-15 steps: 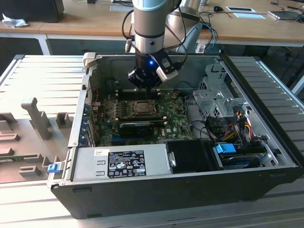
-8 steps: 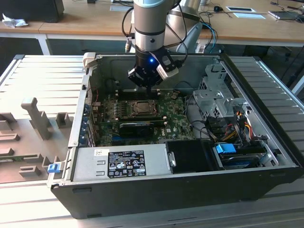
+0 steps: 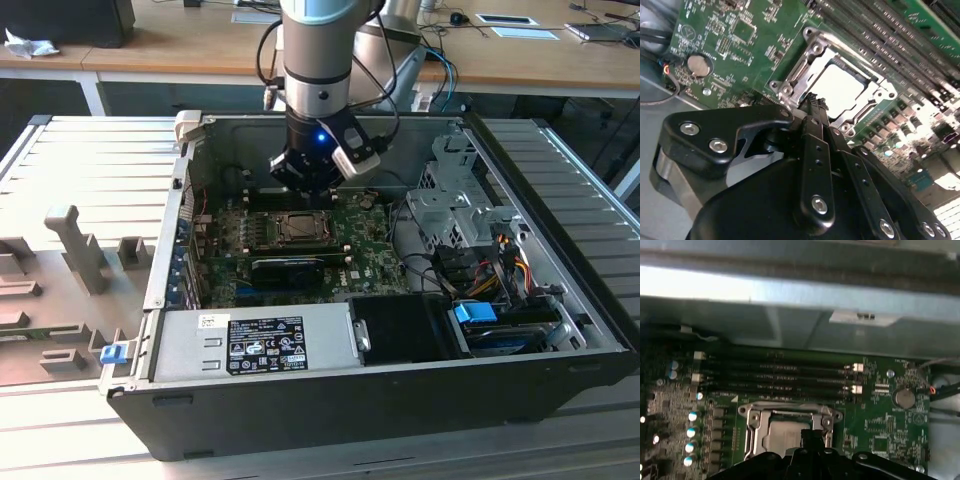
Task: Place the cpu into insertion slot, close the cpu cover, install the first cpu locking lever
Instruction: 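Install the first cpu locking lever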
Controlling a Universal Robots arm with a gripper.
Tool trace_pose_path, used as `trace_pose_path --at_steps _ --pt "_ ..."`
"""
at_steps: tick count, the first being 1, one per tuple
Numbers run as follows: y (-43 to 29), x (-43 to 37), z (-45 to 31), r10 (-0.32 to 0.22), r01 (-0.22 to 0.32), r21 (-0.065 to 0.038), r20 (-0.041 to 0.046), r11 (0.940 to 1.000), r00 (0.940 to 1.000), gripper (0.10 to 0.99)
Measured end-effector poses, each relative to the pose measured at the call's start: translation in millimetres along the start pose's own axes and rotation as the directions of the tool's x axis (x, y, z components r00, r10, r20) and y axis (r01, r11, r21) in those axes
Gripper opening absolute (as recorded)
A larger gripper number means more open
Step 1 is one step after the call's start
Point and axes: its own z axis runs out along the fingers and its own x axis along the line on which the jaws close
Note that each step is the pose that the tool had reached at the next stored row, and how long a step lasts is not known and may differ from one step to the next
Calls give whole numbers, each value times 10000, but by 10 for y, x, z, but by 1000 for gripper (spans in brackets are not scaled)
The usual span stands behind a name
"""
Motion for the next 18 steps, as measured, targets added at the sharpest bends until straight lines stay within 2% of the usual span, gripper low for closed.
trace_pose_path --at_steps 5,7,11,15,16,17,18 --pt "-15 -3 -90 -1 1 1 -1 10000 10000 106" --pt "-29 -3 -103 -1 1 -1 1 10000 10000 106" --pt "-154 12 -115 0 0 0 0 10000 10000 106" --pt "-193 13 -176 -1 1 0 0 10000 10000 106" --pt "-232 20 -179 0 0 0 1 10000 10000 106" --pt "-304 27 -183 0 0 1 -3 10000 10000 106" --pt "-348 30 -183 2 -2 -5 -36 10000 10000 106"
